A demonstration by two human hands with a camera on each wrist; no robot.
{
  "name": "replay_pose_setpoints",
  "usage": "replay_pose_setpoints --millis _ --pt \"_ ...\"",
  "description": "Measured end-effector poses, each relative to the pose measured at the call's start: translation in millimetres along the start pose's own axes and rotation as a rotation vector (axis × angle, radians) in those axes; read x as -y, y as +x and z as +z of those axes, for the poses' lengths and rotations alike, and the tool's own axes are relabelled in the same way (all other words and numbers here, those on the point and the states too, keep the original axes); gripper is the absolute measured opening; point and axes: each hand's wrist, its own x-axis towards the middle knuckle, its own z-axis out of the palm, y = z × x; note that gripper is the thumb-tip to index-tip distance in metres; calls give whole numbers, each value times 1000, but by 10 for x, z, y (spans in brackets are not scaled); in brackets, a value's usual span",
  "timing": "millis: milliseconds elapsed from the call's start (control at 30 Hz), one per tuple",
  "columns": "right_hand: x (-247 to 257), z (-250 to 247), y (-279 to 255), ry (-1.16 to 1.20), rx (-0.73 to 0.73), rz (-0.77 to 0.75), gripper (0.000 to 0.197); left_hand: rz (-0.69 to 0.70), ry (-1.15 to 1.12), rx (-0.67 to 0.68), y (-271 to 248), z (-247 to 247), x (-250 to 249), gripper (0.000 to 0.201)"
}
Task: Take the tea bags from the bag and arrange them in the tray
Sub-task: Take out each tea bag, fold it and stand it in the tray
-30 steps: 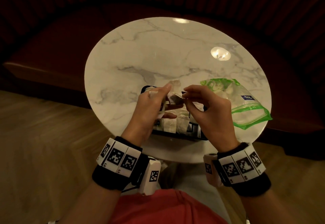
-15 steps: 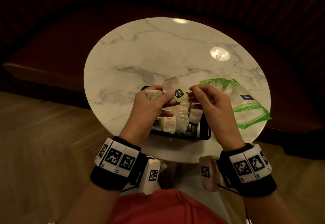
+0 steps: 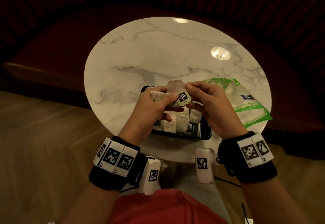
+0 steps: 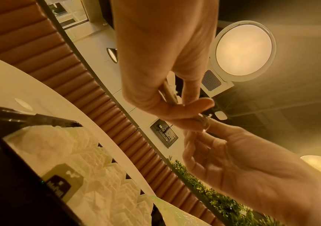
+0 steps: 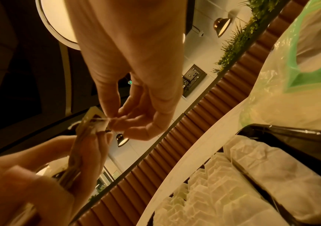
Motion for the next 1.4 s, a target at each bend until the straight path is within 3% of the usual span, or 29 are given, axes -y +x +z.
replay_pose_setpoints --millis 233,533,800,1000,1200,1400 --pt "-10 -2 -18 -38 1 -14 10 10 50 4 3 5 20 13" --pt "-47 -43 -93 167 16 46 17 16 -9 -72 34 -29 56 24" --pt "-55 -24 -149 289 80 159 14 29 -62 -125 69 -49 44 2" --pt "-97 13 -143 255 70 179 15 4 -106 -101 67 -38 28 3" --pt "-95 35 -134 115 -9 -2 16 -53 -143 -28 49 -33 2 7" --pt "-15 33 -118 -270 -30 -261 24 -65 -50 58 25 -28 -17 27"
